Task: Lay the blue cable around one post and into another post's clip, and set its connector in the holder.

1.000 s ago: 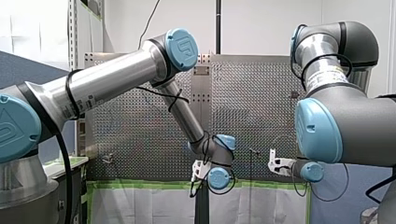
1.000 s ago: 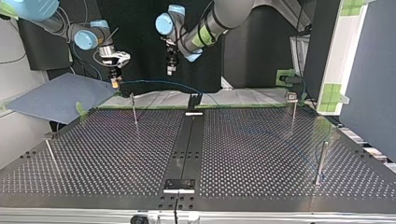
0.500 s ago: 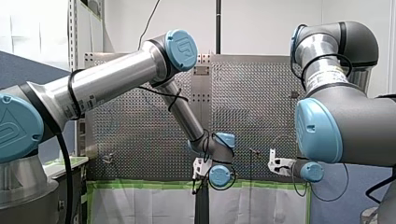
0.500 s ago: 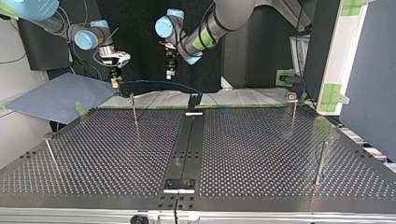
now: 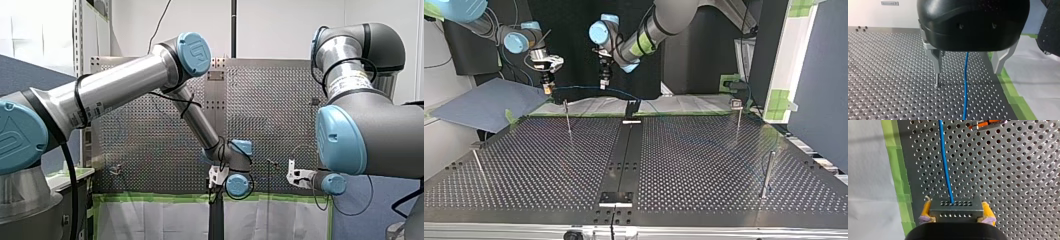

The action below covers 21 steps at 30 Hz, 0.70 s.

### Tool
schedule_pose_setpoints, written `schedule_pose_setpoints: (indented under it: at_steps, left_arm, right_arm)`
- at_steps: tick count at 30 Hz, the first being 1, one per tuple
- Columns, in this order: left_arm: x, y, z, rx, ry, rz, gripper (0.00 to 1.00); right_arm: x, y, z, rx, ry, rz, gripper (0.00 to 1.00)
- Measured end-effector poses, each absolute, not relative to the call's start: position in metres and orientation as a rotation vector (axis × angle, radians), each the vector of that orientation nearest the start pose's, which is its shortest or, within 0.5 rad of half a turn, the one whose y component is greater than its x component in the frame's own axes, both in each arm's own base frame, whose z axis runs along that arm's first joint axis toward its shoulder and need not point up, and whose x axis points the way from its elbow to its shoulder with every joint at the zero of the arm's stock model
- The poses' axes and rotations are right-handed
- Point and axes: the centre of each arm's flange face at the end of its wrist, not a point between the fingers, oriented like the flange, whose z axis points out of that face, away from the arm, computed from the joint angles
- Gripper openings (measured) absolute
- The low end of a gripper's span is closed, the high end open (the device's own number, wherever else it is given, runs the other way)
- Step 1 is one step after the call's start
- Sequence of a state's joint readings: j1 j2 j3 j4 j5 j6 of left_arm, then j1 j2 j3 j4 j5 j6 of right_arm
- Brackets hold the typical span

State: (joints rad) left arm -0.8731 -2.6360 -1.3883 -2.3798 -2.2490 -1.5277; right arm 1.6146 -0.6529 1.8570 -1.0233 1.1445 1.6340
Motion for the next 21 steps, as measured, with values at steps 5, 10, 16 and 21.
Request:
schedule_pose_setpoints:
  at_steps: [5, 10, 16, 21]
  left_arm:
    - [0.3914, -0.5687, -0.0424, 0.252, 1.642, -0.049, 1.0]
    - [0.3929, -0.567, -0.0429, 0.259, 1.647, -0.041, 1.0]
    - [0.3927, -0.5677, -0.0432, 0.273, 1.648, -0.046, 1.0]
    - [0.3927, -0.5695, -0.0432, 0.288, 1.646, -0.063, 1.0]
  right_arm:
    - [0.1989, -0.5411, -0.0598, 1.656, -1.171, 1.526, 0.0]
    - [0.199, -0.5409, -0.0599, 1.657, -1.169, 1.524, 0.0]
    - [0.1989, -0.541, -0.0599, 1.657, -1.168, 1.523, 0.0]
    - [0.199, -0.5409, -0.0599, 1.658, -1.168, 1.523, 0.0]
